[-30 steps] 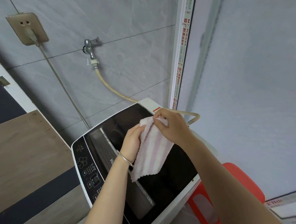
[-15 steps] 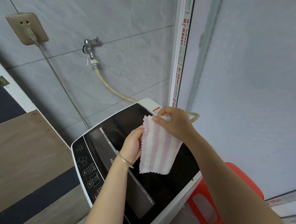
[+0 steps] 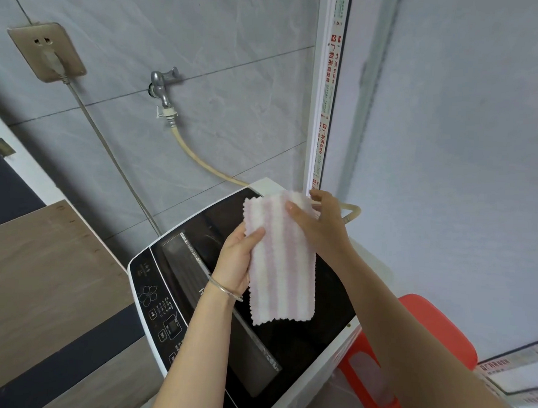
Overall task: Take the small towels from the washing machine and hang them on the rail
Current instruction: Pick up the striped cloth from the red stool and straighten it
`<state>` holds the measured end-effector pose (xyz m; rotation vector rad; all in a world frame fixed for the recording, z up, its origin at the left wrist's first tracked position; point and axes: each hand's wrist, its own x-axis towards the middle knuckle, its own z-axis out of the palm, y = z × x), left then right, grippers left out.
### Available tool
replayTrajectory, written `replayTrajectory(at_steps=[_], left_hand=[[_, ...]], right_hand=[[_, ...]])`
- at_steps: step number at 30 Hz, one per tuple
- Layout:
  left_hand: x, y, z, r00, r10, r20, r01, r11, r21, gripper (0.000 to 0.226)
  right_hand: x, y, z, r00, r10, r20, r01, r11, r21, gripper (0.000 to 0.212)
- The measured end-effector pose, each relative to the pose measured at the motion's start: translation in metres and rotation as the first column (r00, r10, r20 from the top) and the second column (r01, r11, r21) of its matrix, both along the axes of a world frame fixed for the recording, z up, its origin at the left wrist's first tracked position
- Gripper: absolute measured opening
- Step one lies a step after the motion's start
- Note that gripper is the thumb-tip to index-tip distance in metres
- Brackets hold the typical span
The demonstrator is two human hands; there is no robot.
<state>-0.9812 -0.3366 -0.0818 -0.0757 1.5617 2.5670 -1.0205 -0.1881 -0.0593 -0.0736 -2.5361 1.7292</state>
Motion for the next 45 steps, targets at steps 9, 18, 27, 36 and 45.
replayTrajectory(at_steps=[9, 18, 27, 36, 45], left_hand=[[-0.005, -0.001, -0.009, 0.974, 0.103, 0.201, -0.146, 0.967, 0.208, 0.038], [0.011, 0.006, -0.025, 0.976, -0.055, 0.210, 0.063, 0.997, -0.035, 0.031], [0.018, 0.008, -0.015, 0.988, -0.094, 0.121, 0.123, 0.958, -0.260, 0.018], [0.030, 0.044, -0.007, 0.989, -0.036, 0.143, 0.067, 0.974, -0.215, 0.026], [0.041, 0.086, -0.005, 0.995, -0.056, 0.081, 0.077, 0.959, -0.271, 0.026]], right_hand=[[0.013, 0.011, -0.025, 0.922, 0.257, 0.290, -0.167, 0.939, -0.301, 0.043], [0.016, 0.005, -0.015, 0.978, 0.128, 0.164, -0.091, 0.972, -0.216, 0.028], [0.020, 0.013, -0.014, 0.975, 0.004, 0.224, 0.053, 0.968, -0.247, 0.038], [0.047, 0.045, -0.014, 0.969, -0.090, 0.230, 0.182, 0.892, -0.415, 0.014], [0.086, 0.086, -0.017, 0.968, -0.156, 0.195, 0.218, 0.909, -0.355, 0.029]])
